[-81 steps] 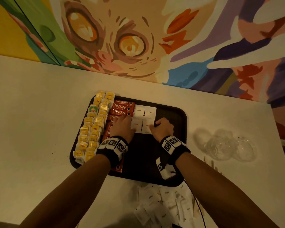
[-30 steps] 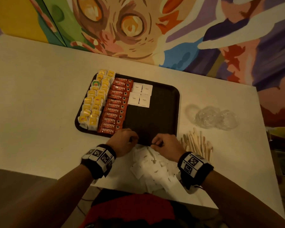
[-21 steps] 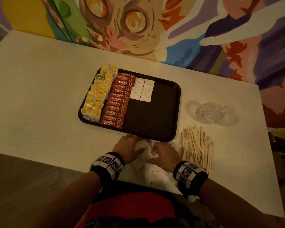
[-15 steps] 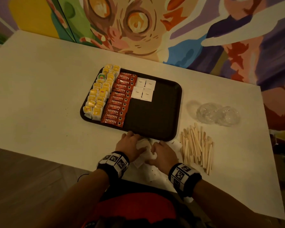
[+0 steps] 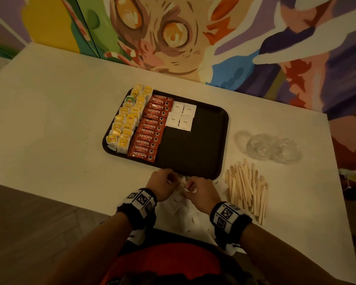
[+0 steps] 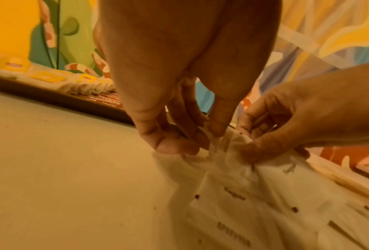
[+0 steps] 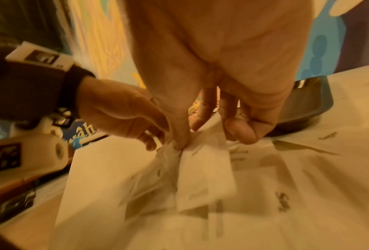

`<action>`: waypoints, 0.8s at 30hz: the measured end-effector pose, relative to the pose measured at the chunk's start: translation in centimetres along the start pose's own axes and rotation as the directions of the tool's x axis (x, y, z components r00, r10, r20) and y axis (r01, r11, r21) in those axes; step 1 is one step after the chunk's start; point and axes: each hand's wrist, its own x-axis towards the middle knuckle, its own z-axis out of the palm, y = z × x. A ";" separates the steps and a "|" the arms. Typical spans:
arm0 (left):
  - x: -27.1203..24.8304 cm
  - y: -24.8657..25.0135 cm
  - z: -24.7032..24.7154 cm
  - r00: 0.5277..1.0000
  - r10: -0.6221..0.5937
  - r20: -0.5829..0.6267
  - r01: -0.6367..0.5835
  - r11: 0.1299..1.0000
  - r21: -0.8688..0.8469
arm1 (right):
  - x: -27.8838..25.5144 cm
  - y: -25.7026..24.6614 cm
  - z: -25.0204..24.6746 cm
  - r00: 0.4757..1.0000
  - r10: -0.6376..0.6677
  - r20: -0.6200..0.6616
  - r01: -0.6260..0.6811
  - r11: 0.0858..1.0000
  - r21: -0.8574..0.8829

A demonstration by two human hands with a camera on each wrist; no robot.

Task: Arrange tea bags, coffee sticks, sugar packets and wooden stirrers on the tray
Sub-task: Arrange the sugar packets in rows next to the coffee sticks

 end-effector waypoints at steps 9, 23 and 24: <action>-0.1 -0.6 -3.3 0.984 -0.140 -0.115 0.057 0.842 -0.537 | 1.8 -0.8 -1.5 0.999 0.032 0.006 -0.032 0.957 0.288; -0.4 -0.3 -5.8 0.977 -0.210 -0.018 0.077 0.437 -0.896 | 3.8 -4.1 -2.8 0.999 -0.015 -0.028 0.029 0.804 0.594; -0.4 -0.3 -6.0 0.976 -0.218 -0.013 0.084 0.430 -0.899 | 3.8 -4.3 -2.9 0.999 -0.018 -0.035 0.036 0.804 0.594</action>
